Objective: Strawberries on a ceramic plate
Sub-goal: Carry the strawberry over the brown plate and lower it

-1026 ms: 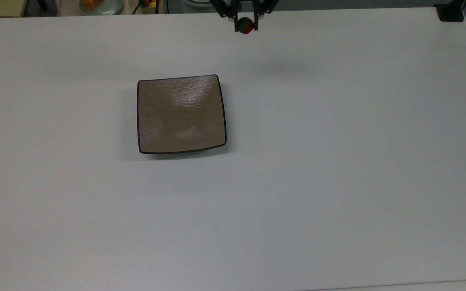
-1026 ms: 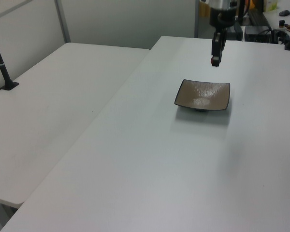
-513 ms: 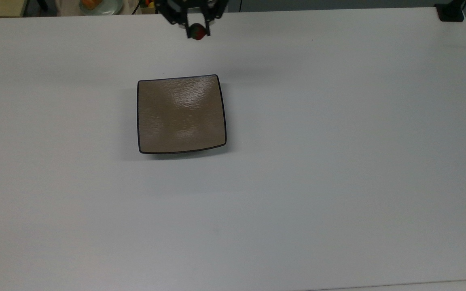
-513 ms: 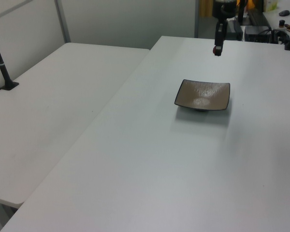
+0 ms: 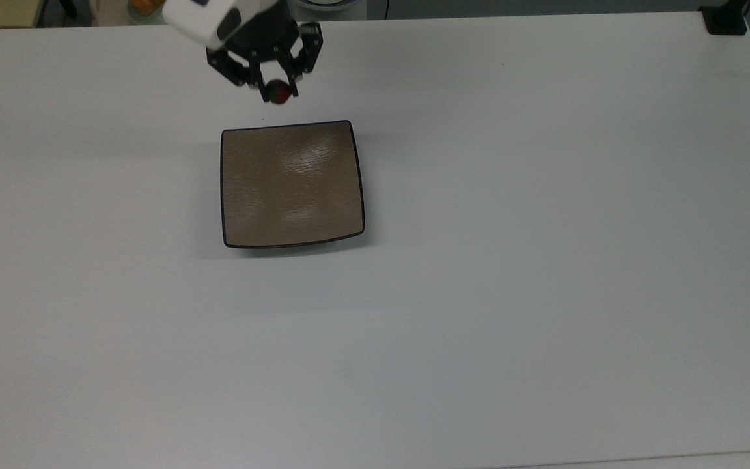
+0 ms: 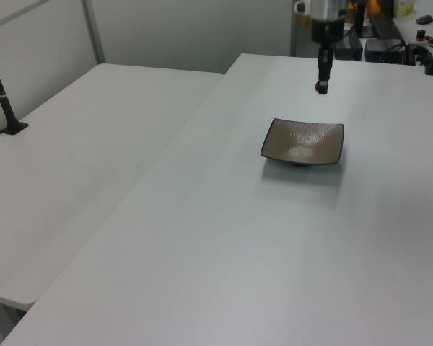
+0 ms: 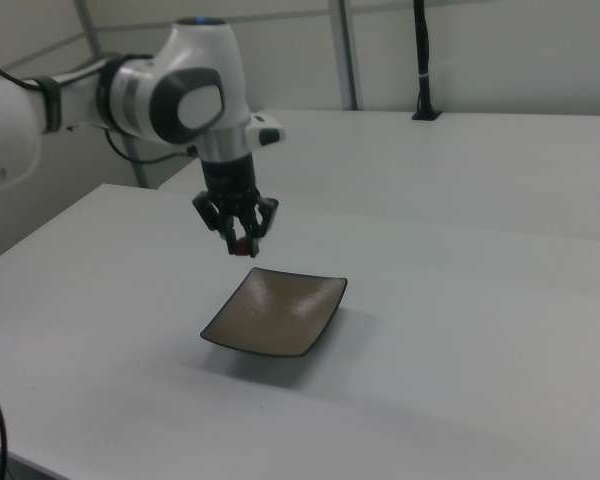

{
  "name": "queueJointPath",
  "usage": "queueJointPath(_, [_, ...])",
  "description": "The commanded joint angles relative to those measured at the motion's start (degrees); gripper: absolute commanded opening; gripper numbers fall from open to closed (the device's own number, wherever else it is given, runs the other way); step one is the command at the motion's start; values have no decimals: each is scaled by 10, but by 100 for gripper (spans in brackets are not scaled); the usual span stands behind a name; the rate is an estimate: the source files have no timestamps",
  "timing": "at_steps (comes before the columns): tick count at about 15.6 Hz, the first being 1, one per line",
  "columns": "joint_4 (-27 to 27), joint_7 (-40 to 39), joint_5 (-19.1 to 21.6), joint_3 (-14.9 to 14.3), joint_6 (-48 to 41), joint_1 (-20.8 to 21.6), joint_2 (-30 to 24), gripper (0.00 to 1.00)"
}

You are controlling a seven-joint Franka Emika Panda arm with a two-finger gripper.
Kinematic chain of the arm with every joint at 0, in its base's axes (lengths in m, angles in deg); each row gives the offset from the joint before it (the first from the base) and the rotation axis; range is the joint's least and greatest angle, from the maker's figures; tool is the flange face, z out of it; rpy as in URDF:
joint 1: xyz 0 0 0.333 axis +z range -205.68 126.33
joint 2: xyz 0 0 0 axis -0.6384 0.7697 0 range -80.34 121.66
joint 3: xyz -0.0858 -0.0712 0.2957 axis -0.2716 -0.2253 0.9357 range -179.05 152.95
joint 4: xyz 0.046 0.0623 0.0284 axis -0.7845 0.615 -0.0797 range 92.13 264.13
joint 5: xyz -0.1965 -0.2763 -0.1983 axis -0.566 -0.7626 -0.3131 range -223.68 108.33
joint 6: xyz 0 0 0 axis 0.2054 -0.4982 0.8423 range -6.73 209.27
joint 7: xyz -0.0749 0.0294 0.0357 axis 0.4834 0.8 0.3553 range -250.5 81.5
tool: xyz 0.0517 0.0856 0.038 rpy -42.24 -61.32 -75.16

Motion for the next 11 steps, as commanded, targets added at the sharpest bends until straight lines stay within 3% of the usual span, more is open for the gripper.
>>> queueJointPath(1, [10,-10,-11,8,57,-5,39,18])
queueJointPath(11, [40,-2,-11,8,185,22,133,22])
